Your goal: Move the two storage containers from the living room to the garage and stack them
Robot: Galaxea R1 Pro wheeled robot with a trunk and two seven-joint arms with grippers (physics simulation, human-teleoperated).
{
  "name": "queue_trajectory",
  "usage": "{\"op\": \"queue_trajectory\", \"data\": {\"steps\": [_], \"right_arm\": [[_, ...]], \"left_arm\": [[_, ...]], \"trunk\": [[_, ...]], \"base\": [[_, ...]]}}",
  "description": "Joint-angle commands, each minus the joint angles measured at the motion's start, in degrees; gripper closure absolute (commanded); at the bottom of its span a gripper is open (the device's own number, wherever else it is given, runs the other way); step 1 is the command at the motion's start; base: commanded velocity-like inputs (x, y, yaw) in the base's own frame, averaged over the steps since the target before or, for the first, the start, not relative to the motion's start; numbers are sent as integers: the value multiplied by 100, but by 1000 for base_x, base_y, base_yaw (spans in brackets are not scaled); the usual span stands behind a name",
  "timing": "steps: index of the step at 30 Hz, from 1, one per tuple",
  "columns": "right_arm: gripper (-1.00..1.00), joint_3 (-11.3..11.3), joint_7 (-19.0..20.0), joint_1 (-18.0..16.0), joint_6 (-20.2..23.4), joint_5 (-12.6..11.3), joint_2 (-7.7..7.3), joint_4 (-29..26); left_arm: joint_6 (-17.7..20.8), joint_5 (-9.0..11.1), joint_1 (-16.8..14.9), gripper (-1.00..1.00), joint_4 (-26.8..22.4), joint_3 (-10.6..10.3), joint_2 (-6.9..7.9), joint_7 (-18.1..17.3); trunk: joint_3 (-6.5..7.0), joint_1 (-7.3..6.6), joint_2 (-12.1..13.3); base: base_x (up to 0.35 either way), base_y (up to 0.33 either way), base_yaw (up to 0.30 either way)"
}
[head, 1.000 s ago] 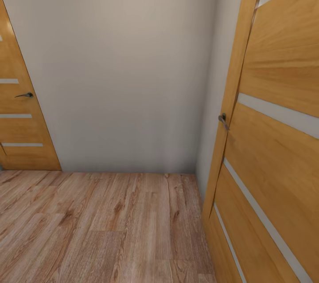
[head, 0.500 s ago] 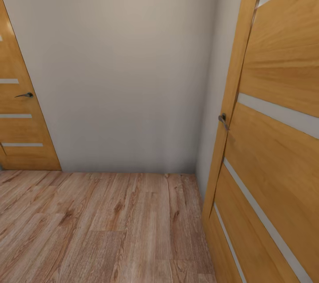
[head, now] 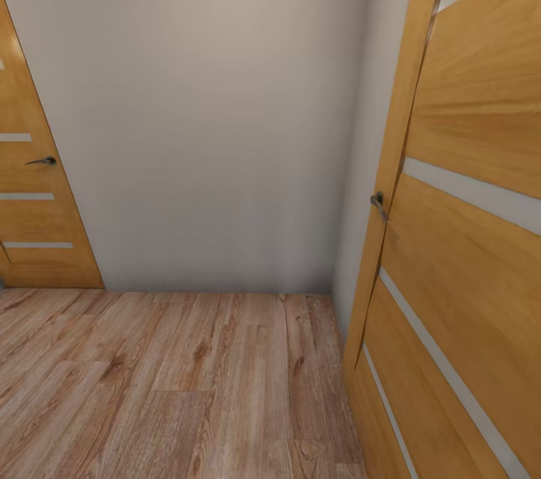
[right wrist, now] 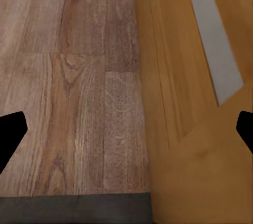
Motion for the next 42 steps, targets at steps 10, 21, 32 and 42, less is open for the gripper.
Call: {"op": "queue_trajectory", "data": {"steps": [10, 21, 32, 42], "right_arm": [[-100, -42, 313, 5, -3, -21, -8, -10], [-100, -45, 322, 3, 8, -21, -9, -10], [-100, -30, 333, 2, 14, -15, -9, -10], [-100, -27, 342, 2, 17, -16, -9, -10]], "left_arm": [[33, 63, -10, -100, 16, -6, 25, -34], [36, 54, -10, -100, 15, -2, 4, -23], [36, 54, -10, -100, 16, -1, 3, -14], [36, 54, -10, -100, 15, -1, 2, -7]], "trunk": [[-5, 0, -3], [-5, 0, -3], [-5, 0, -3], [-5, 0, -3]], "base": [[2, 0, 0], [145, 0, 0], [6, 0, 0], [15, 0, 0]]}}
